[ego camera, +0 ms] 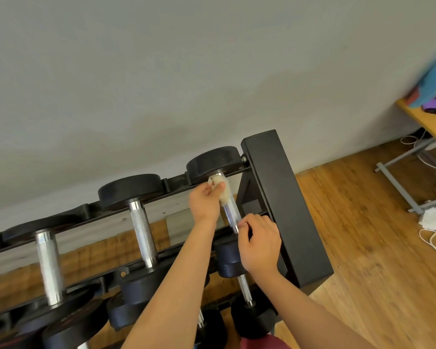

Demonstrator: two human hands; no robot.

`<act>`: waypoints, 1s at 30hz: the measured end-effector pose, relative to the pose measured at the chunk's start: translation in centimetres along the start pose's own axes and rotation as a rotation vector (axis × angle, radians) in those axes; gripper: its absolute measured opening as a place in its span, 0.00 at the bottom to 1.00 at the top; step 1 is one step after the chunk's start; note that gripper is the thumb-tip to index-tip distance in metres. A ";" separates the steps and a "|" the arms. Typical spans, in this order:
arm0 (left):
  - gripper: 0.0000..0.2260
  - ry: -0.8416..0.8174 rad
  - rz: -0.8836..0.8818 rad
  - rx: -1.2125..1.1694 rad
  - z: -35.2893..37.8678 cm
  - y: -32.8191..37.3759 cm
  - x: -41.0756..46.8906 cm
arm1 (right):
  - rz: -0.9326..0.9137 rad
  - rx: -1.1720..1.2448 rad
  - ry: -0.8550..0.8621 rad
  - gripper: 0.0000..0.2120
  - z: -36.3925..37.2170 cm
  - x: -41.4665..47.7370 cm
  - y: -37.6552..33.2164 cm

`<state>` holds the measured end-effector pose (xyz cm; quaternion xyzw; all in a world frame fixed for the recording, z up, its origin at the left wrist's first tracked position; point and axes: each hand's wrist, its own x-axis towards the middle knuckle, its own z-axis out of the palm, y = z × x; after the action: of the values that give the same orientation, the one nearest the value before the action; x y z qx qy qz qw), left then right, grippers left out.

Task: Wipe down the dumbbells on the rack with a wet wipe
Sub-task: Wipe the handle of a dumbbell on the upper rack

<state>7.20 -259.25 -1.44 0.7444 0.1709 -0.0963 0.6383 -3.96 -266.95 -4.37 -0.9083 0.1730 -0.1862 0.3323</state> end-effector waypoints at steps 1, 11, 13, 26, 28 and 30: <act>0.03 0.044 -0.003 -0.020 0.3 0.3 0.3 | -0.005 0.001 0.002 0.14 0.0 0.0 -0.1; 0.05 0.203 -0.152 -0.199 0.6 -0.2 0.2 | -0.004 0.004 0.004 0.14 -0.1 0.0 -0.1; 0.07 0.123 -0.157 -0.136 0.9 0.6 0.4 | -0.010 0.004 0.002 0.14 -0.1 0.1 -0.1; 0.09 0.086 -0.041 -0.081 0.3 0.1 0.3 | 0.005 -0.008 0.001 0.13 0.0 -0.1 0.0; 0.09 0.084 -0.015 -0.062 -0.1 -0.7 0.1 | 0.004 -0.002 0.007 0.14 -0.1 -0.1 -0.1; 0.08 0.039 -0.043 -0.062 -0.2 -0.6 0.3 | -0.005 -0.004 0.010 0.14 0.0 0.0 -0.1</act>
<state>7.24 -258.97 -2.04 0.7222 0.2020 -0.0900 0.6554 -3.96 -266.92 -4.31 -0.9085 0.1725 -0.1911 0.3290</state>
